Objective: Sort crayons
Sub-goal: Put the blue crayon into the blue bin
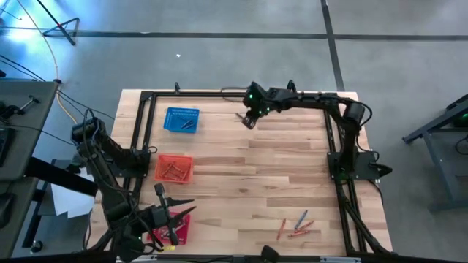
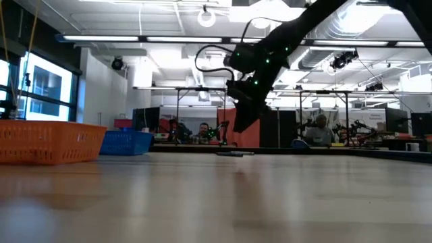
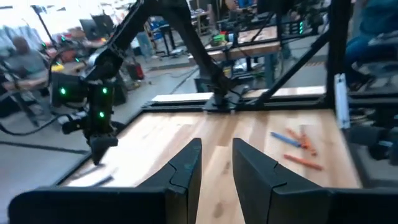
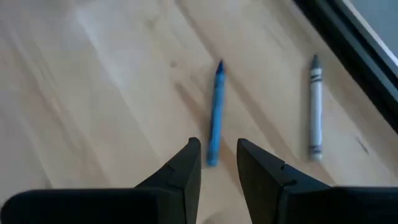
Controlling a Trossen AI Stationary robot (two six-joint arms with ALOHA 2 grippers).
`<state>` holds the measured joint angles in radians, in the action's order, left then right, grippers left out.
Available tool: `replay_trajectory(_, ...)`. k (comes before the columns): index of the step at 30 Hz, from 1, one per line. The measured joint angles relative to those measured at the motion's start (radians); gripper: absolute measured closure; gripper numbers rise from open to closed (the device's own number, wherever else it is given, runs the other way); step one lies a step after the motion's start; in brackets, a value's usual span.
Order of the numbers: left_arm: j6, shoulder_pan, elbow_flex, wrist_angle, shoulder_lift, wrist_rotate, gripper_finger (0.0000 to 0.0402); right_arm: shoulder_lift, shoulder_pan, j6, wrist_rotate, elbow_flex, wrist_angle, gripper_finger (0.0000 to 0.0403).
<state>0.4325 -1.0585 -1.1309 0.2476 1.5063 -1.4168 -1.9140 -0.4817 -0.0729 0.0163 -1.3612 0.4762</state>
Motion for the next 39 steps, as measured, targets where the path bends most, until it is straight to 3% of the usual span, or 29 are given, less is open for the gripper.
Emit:
replay_trajectory(5,-0.053,0.021,0.0,0.038,-0.016,-0.053,0.0326,-0.07,-0.037,0.004,0.1,-0.064,0.012,0.0307)
replay_trajectory(22,0.011,0.047,0.0,0.08,-0.024,-0.052,0.0326,-0.312,-0.039,0.14,0.055,-0.407,0.336,0.0307)
replay_trajectory(32,0.054,0.047,0.0,0.135,-0.024,-0.052,0.0326,-0.331,-0.045,0.16,0.122,-0.409,0.433,0.0307)
replay_trajectory(39,0.058,0.047,0.0,0.136,-0.024,-0.052,0.0326,-0.331,-0.044,0.16,0.112,-0.409,0.421,0.0307)
